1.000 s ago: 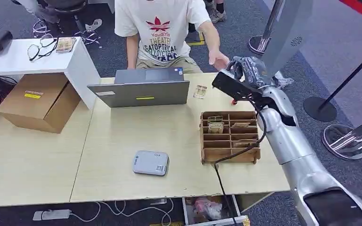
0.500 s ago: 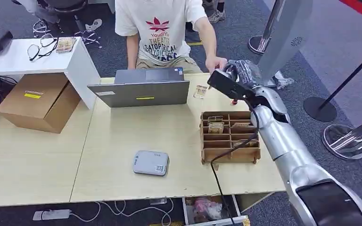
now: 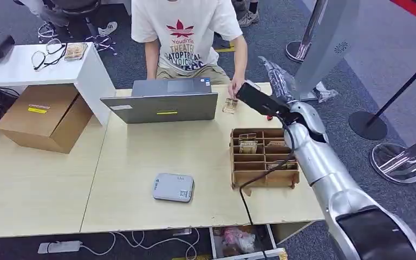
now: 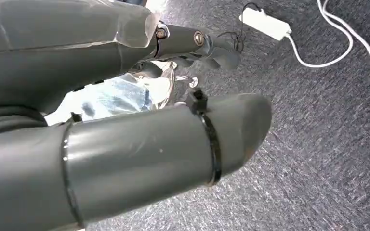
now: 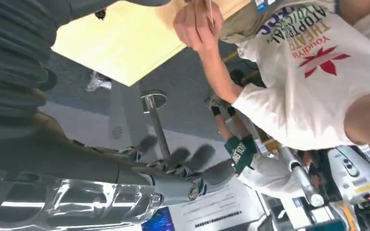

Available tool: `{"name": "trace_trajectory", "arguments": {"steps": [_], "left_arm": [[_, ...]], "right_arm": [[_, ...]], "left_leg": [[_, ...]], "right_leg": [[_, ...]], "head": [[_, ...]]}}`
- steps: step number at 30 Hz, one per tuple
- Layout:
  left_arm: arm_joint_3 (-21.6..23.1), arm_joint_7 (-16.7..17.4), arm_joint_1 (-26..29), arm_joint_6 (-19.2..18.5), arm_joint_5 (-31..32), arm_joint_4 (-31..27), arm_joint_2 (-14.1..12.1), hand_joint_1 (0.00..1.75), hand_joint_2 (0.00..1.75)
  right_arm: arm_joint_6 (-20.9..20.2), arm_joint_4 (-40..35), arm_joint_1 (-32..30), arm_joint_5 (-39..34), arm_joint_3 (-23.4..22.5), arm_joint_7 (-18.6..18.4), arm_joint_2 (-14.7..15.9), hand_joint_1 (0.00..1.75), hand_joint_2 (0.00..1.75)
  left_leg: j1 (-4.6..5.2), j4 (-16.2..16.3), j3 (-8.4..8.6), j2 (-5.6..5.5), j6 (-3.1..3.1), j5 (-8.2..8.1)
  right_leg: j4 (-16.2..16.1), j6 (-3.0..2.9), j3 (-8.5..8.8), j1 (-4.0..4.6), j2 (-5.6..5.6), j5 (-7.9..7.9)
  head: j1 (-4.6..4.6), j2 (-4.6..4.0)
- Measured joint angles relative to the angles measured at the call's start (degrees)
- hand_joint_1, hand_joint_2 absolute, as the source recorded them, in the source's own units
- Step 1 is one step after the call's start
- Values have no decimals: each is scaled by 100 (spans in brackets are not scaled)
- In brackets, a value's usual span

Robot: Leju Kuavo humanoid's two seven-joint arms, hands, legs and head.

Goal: Pass the card to the sensor for recognition and then transmit it.

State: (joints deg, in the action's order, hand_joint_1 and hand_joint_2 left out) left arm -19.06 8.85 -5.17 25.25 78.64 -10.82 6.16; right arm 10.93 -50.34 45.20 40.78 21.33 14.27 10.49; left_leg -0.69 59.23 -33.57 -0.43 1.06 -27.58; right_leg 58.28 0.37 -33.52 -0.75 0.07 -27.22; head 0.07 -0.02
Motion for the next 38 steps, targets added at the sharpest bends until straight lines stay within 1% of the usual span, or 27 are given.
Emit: {"name": "trace_trajectory", "arguments": {"steps": [6,11,13,21,28,33,38], "left_arm": [[-2,-79,35,68,-57,0,0,0,0],[0,-105,71,83,-77,0,0,0,0],[-2,-105,81,81,-74,0,0,0,0],[-2,-103,90,74,-98,0,-7,0,0],[-2,-103,102,87,-199,0,-4,0,0],[-7,-105,136,142,-282,0,11,0,0],[-11,-103,180,166,-304,0,28,0,0]], "right_arm": [[247,-624,-366,-707,-59,262,-57,0,175],[236,-1345,-876,-1753,-218,441,-94,0,175],[223,-1745,-1183,-2222,-286,479,-96,0,175],[214,-2761,-2060,-2717,-387,496,-118,0,175],[391,-3510,-2948,-2822,-398,629,-317,0,175],[454,-3860,-3425,-2948,-398,785,-477,0,175],[518,-4137,-3819,-2900,-398,872,-651,0,175]], "left_leg": [[0,0,0,0,0,0],[0,0,0,-1,0,0],[0,0,-1,-8,0,-1],[0,-1,-1,-8,0,-1],[-1,-2,-1,-7,2,-2],[-1,-3,-2,-7,2,-3],[-1,-3,-2,-6,2,-3]], "right_leg": [[0,0,0,0,0,0],[-1,0,-1,0,-1,-1],[-1,0,-1,0,-5,-1],[-2,0,-1,0,-5,-1],[-1,-1,-3,1,-4,-3],[-2,-1,-3,0,-4,-4],[-2,-1,-3,0,-3,-4]], "head": [[2,0],[-2,0],[0,0],[2,0],[2,0],[0,0],[-2,0]]}}
